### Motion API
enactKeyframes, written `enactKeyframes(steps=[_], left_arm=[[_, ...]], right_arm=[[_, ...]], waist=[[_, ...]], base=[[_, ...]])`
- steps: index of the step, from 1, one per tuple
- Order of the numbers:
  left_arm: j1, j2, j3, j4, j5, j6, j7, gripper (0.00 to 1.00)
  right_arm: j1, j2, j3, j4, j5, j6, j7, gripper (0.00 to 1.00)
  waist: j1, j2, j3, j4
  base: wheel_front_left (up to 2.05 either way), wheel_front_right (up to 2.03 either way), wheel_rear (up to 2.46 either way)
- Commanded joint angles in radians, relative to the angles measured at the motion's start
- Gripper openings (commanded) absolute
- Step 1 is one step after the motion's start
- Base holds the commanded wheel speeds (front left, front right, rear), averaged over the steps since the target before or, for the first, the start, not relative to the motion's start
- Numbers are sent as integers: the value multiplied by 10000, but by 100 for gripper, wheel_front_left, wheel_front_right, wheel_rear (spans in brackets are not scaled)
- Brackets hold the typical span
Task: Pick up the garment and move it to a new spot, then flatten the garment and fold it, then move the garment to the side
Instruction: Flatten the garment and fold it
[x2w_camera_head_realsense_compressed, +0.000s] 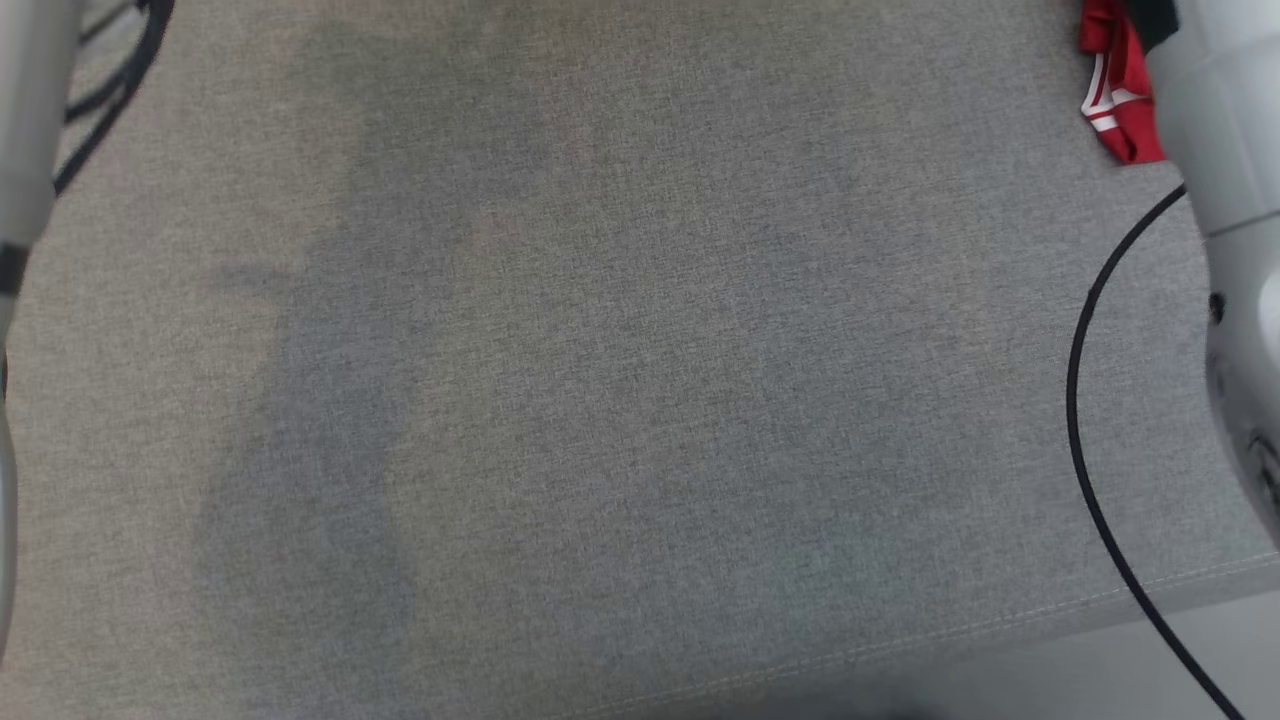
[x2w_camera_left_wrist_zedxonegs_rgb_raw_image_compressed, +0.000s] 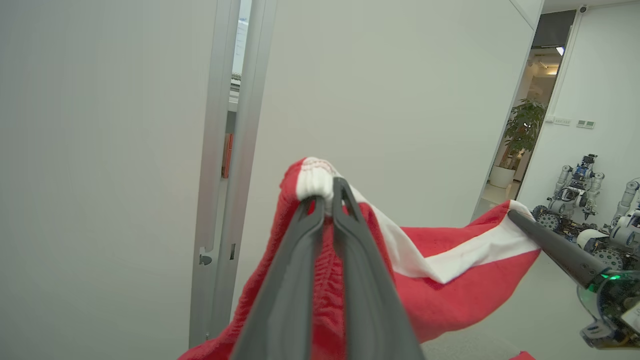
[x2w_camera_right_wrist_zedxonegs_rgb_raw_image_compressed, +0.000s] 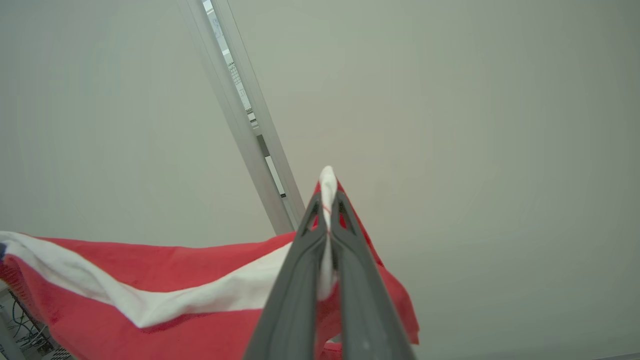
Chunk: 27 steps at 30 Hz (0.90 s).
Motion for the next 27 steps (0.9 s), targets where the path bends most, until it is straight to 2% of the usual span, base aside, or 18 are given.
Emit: enactKeyframes(steps=[1, 7, 11, 14, 19, 27], left_arm=[[542, 181, -301, -134, -167, -30, -136, 0], [2512, 929, -1257, -1051, -652, -30, -996, 0], [4261, 1322, -1293, -1712, -576, -30, -1237, 0], [5895, 1276, -486, -2419, -277, -16, -1256, 0], [8709, 1066, 404, -3557, 872, 122, -1248, 0], [11892, 537, 279, -4232, 1839, 110, -1249, 0]], right_arm=[[479, 44, 150, -52, 206, -14, -71, 0], [2404, -179, 1003, -989, 927, -13, -195, 0], [4154, -631, 1352, -1994, 1384, -10, -202, 0], [5694, -1004, 1459, -2878, 1371, -10, -204, 0], [8041, -1410, 1344, -4111, 1568, -10, -209, 0], [11116, -1716, 1205, -5204, 1621, -10, -210, 0]], waist=[[-2, 0, 59, -12], [-2, 0, -293, 70], [-2, 0, -797, 96], [-2, 0, -1208, 147], [-2, 0, -1746, 183], [-2, 0, -2541, 274]], base=[[0, 0, 0], [0, 0, 0], [0, 0, 0], [0, 0, 0], [0, 0, 0], [0, 0, 0]])
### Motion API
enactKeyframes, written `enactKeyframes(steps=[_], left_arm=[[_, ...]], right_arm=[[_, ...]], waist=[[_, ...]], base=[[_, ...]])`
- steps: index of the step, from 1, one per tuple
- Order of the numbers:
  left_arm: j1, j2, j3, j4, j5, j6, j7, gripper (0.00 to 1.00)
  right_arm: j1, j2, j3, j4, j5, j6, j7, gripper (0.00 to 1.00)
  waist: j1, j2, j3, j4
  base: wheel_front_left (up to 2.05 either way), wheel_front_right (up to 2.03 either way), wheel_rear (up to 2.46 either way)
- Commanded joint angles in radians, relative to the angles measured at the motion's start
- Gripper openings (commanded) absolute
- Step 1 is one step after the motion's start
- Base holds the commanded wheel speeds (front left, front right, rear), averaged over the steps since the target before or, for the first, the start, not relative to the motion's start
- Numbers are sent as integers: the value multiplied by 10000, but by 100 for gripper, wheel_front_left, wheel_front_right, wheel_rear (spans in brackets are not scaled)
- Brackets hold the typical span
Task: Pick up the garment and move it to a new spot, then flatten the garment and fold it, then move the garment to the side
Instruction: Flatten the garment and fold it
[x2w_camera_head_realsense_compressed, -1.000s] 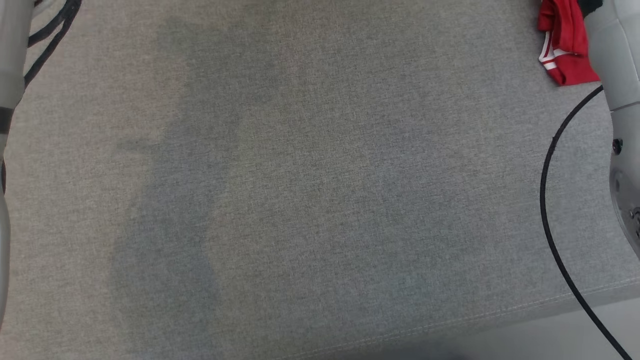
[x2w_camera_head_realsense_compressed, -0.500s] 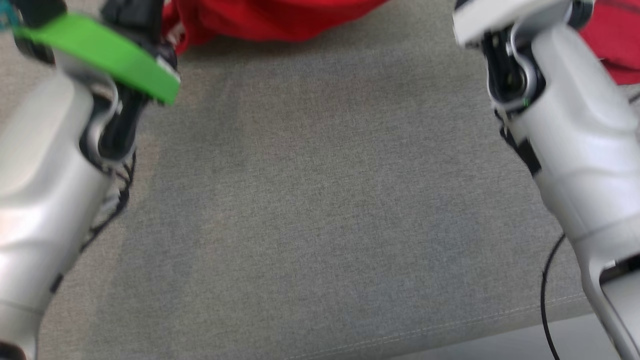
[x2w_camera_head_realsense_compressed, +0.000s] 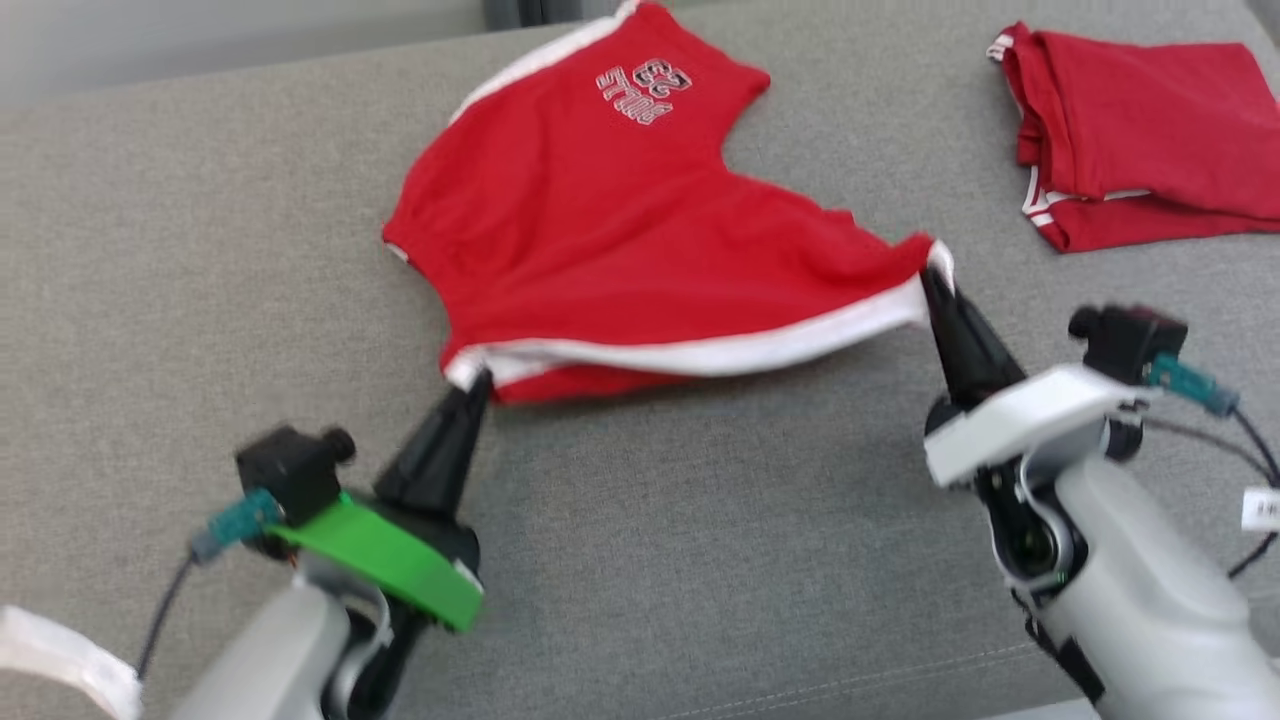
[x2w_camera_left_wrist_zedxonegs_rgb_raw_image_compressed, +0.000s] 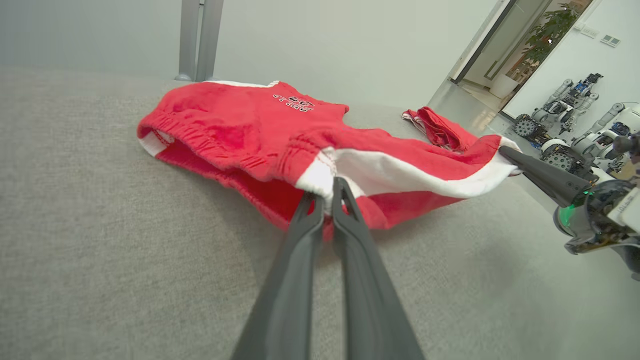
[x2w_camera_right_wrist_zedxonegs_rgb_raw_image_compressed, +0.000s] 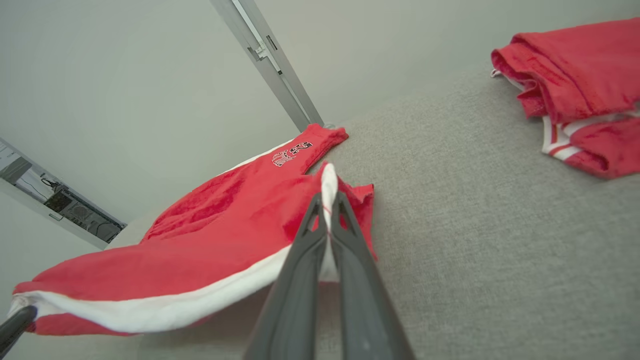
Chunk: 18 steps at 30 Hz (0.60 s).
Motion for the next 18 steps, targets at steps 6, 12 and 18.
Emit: enactKeyframes(steps=[6, 12, 18], left_arm=[[1622, -351, -94, -35, 623, 34, -29, 0], [2729, -509, 219, -164, 762, 105, -29, 0], [3353, -598, 229, -227, 784, 21, -30, 0]], right_arm=[[2105, -17, -432, -747, -71, -4, -44, 0], [3946, 45, -1019, -1540, -182, -4, -38, 0], [5585, 385, -1917, -2368, -118, -5, 274, 0]], waist=[[1, 0, -1058, 227], [1, 0, -1545, 492], [1, 0, -1794, 730]], base=[[0, 0, 0], [0, 0, 0], [0, 0, 0]])
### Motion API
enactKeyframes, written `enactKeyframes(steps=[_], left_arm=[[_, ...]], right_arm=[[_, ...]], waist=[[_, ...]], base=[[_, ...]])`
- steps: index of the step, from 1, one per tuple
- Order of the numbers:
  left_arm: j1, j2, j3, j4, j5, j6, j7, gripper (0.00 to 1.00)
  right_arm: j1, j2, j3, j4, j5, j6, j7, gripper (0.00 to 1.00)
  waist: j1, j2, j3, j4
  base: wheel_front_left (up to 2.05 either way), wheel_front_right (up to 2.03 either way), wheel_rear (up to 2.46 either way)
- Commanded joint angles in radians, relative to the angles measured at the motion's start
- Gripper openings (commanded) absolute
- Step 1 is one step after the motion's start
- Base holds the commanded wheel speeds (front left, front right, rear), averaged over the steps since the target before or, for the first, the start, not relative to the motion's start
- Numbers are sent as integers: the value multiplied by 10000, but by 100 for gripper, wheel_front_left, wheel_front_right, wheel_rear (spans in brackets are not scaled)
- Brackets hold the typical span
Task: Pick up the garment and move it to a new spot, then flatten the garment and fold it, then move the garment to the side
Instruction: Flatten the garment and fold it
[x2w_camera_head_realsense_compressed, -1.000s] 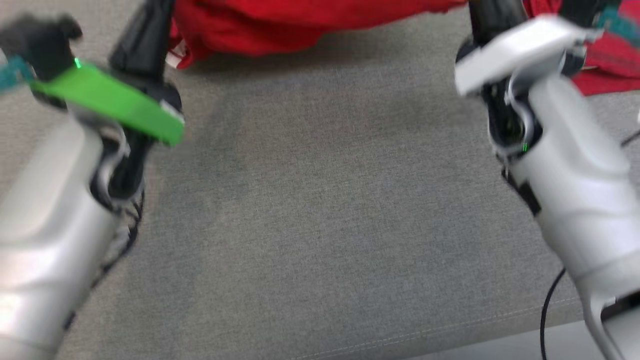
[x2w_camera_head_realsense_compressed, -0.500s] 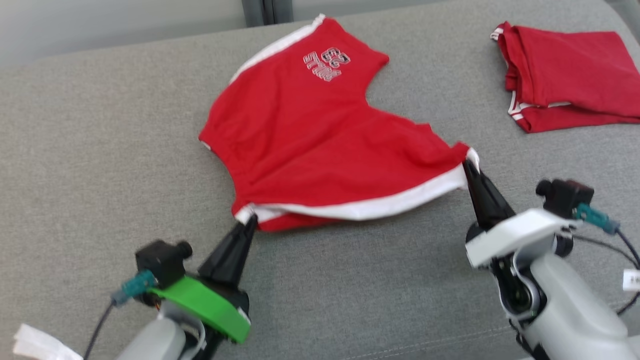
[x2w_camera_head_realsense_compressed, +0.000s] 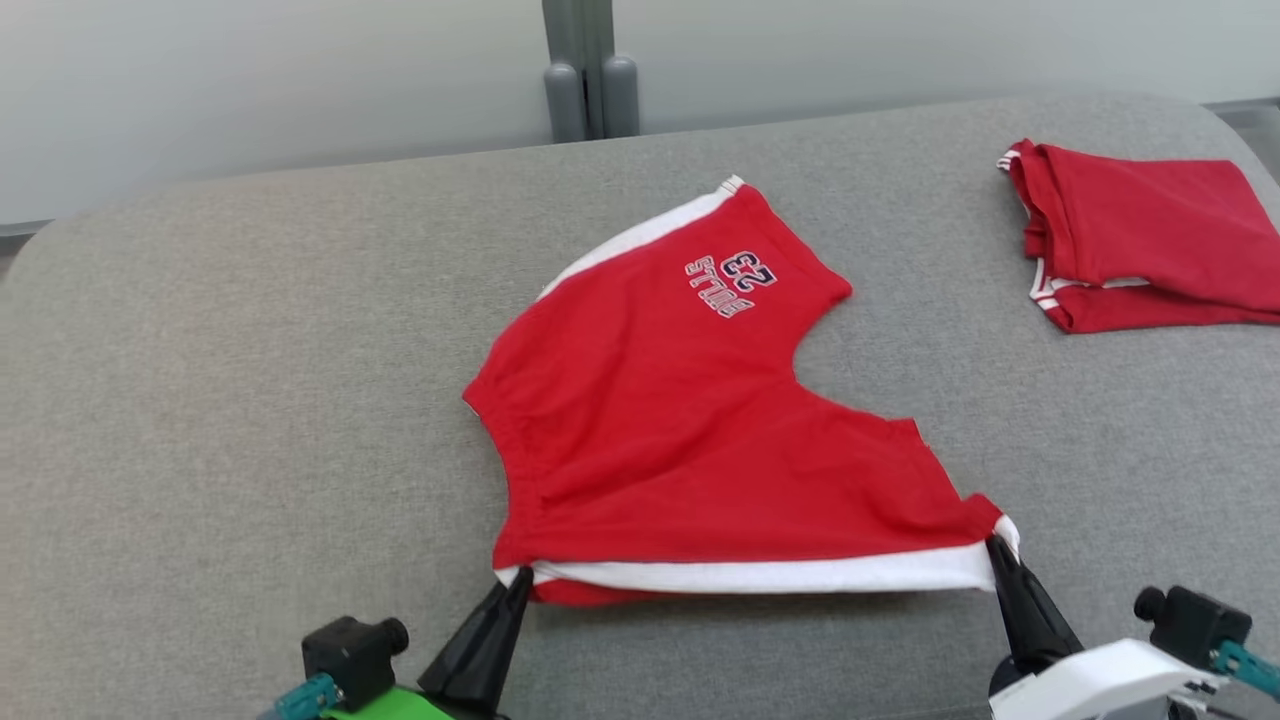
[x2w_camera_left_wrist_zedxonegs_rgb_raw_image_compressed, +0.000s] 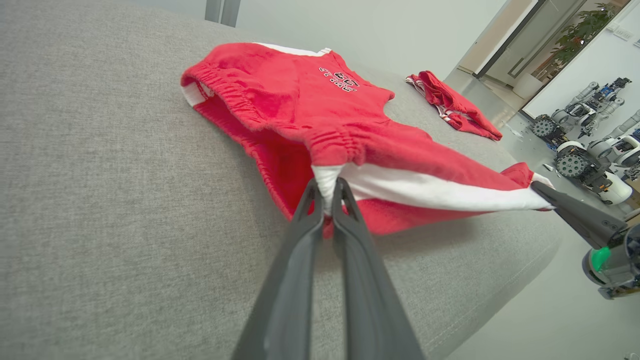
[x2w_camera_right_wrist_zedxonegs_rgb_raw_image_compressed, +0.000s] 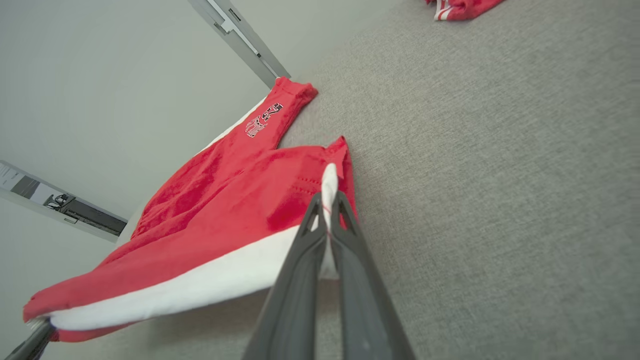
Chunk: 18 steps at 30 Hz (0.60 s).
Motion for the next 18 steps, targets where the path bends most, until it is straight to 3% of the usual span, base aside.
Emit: enactKeyframes(steps=[1, 9, 14, 18], left_arm=[[185, 61, -48, -7, 172, -27, -30, 0], [-27, -3, -382, 106, 346, -80, -29, 0], [-749, -146, -265, 144, 268, -103, -24, 0], [-1560, -290, -414, 280, 328, -146, 23, 0]], right_arm=[[276, 90, -185, -179, 9, -6, 141, 0], [272, 350, -1213, -877, -762, -6, 714, 0], [-1041, 258, -1671, -344, -1211, -7, 979, 0], [-2537, 65, -1481, 218, -1620, -6, 1186, 0]], waist=[[1, 0, -153, 171], [1, 0, -105, 256], [1, 0, 202, 407], [1, 0, 516, 638]], base=[[0, 0, 0], [0, 0, 0], [0, 0, 0], [0, 0, 0]])
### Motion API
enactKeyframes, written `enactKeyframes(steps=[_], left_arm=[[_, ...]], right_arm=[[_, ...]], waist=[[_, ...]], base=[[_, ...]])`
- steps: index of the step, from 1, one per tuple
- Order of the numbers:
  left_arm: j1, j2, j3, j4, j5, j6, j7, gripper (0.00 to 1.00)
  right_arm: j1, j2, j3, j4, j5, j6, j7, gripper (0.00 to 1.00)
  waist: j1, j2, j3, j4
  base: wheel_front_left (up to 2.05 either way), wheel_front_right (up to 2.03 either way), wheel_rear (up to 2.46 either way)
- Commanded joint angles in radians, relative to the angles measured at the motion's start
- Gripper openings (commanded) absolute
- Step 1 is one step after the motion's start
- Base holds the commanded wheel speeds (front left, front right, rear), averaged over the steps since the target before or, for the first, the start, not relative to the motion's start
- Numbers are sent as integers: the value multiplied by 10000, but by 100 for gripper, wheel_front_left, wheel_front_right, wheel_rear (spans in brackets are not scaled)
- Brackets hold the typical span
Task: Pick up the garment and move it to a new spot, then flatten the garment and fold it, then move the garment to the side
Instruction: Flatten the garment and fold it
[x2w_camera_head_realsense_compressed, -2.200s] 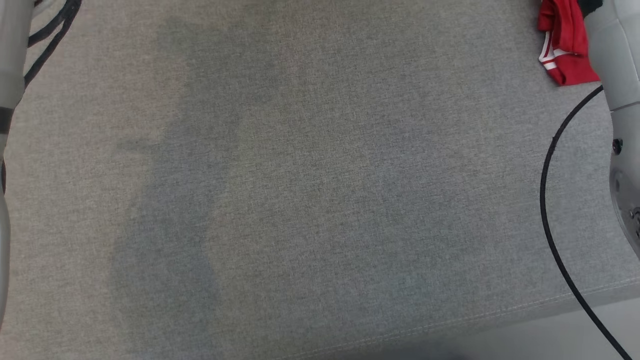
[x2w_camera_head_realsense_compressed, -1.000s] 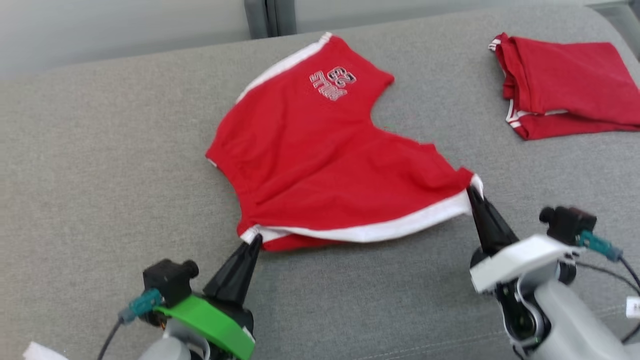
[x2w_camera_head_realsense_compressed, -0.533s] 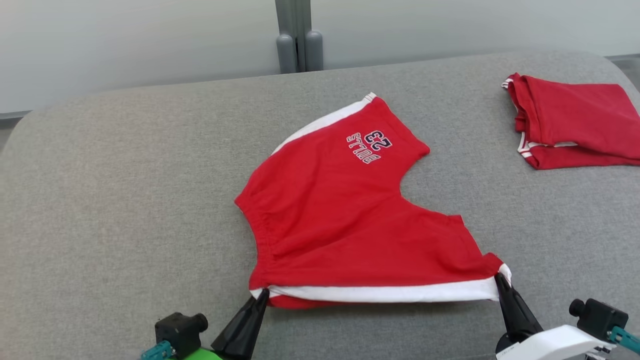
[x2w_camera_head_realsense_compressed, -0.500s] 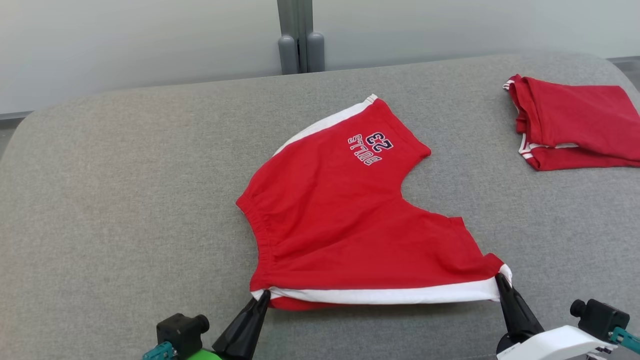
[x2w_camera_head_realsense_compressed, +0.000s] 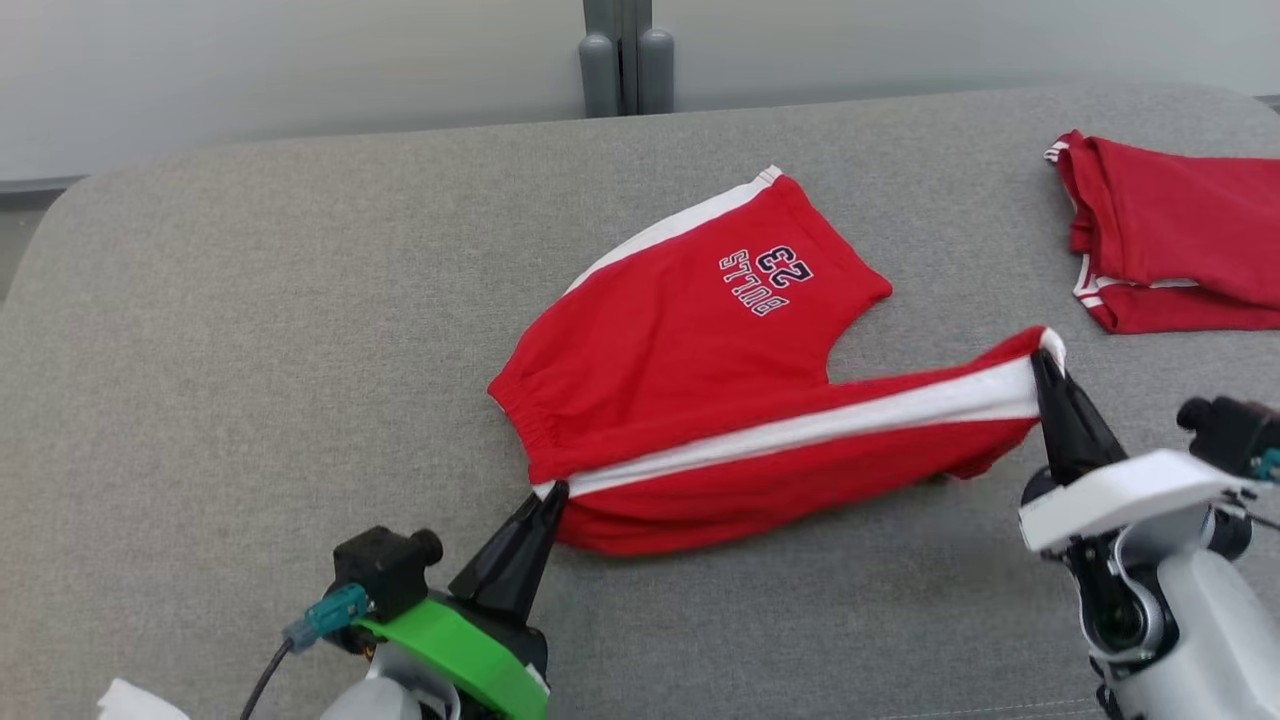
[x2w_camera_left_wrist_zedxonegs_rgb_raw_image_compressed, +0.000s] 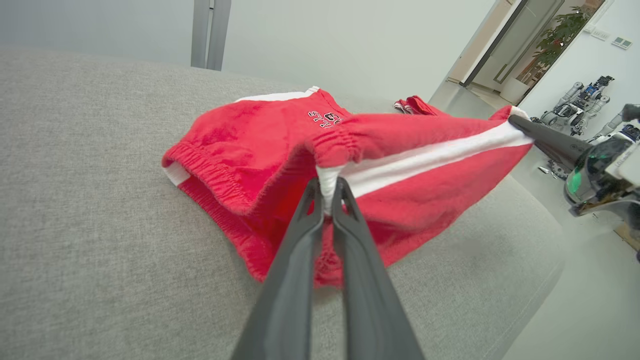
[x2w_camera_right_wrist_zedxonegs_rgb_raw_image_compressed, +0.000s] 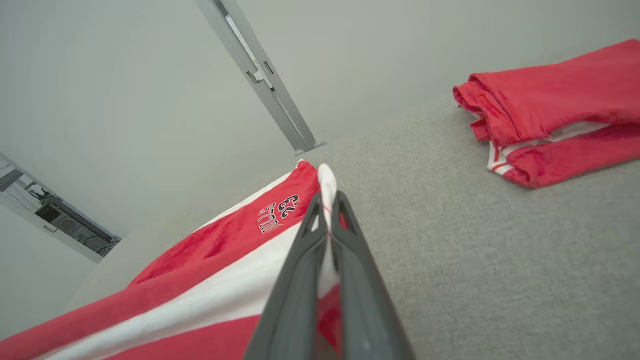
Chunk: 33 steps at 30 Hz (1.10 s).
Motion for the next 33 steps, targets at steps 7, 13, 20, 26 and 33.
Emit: enactKeyframes(steps=[7, 13, 20, 26, 33], left_arm=[[-1747, -289, -33, 673, -255, -70, 21, 0], [-3237, -779, -351, 1566, -716, -73, 44, 0], [-4887, -1258, -808, 2619, -1336, -76, -43, 0], [-5586, -1417, -1080, 3106, -1464, -77, -77, 0], [-5662, -1548, -942, 3287, -959, -77, -81, 100]], right_arm=[[-3023, -385, 391, 1771, -660, -7, 496, 0], [-5422, -498, 560, 4065, -1139, -9, 732, 0], [-7724, -548, 1011, 6292, -1804, -9, 522, 0], [-8873, -483, 1434, 7623, -2118, -9, 103, 0], [-9386, -344, 1843, 8629, -2012, -9, -416, 100]], waist=[[1, 0, 906, 774], [1, 0, 1748, 1391], [1, 0, 2690, 1908], [1, 0, 3095, 2093], [1, 0, 3101, 2122]], base=[[0, 0, 0], [0, 0, 0], [0, 0, 0], [0, 0, 0], [0, 0, 0]])
